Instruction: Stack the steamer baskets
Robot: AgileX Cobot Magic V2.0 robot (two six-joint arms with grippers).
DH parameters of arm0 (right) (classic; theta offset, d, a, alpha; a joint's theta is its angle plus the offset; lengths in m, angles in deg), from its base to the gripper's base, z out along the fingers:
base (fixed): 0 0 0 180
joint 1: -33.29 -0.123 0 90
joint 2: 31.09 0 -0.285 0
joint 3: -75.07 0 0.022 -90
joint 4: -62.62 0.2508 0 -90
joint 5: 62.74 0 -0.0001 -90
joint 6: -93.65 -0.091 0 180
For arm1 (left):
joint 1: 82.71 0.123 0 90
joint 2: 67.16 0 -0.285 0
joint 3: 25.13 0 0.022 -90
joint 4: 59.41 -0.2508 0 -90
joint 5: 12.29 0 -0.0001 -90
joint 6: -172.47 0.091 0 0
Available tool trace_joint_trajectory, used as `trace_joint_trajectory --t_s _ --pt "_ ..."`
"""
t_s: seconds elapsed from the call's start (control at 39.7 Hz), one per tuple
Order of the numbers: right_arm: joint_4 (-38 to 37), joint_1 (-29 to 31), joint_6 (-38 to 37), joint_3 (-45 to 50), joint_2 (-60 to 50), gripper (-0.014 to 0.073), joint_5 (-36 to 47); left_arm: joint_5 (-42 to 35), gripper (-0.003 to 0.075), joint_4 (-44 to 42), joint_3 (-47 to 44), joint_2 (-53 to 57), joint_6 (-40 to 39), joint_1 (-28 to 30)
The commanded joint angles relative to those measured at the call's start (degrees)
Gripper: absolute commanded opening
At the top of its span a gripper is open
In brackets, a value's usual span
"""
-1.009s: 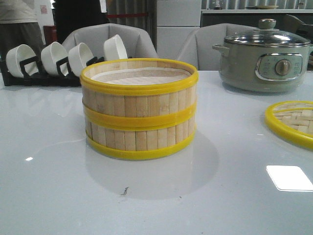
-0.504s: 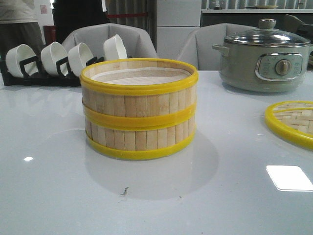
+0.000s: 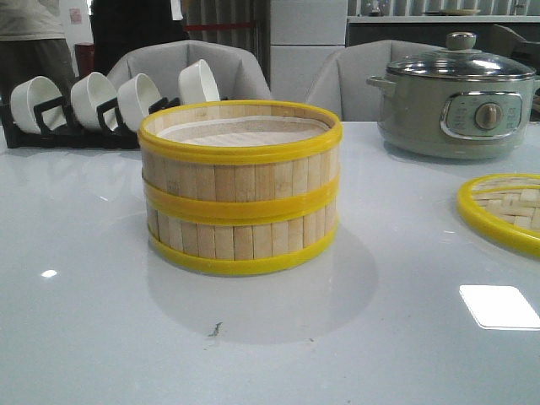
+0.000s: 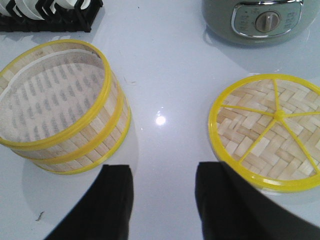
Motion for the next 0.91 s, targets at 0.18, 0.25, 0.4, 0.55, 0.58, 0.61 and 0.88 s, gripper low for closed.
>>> trace_joint_trajectory --t_s 0.18,0.25,0.4,0.55,0.58,0.61,0.88 --pt "0.6 0.2 0.3 -2.0 -0.2 0.0411 4.0 -4.7 0.0098 0.1 1.7 -0.1 -0.5 0.0" --pt "0.6 0.2 0.3 -2.0 -0.2 0.0411 4.0 -4.7 0.0098 0.1 1.7 -0.1 -0.5 0.0" --pt "0.6 0.2 0.3 -1.9 -0.2 0.0411 3.7 -4.7 0.0098 0.1 1.7 -0.1 -0.5 0.0" --pt "0.6 0.2 0.3 -1.9 0.4 0.0411 3.7 -4.7 0.0098 0.1 1.7 -0.1 -0.5 0.0" --pt "0.6 0.2 0.3 -1.9 0.5 0.0411 3.7 -4.7 0.0098 0.1 1.7 -0.1 -0.5 0.0" --pt "0.6 0.2 0.3 -1.9 0.7 0.0411 3.8 -4.7 0.0098 0.1 1.7 -0.1 -0.5 0.0" --pt "0.6 0.2 0.3 -1.8 2.9 0.0411 2.9 -4.7 0.0098 0.1 1.7 -0.1 -0.5 0.0"
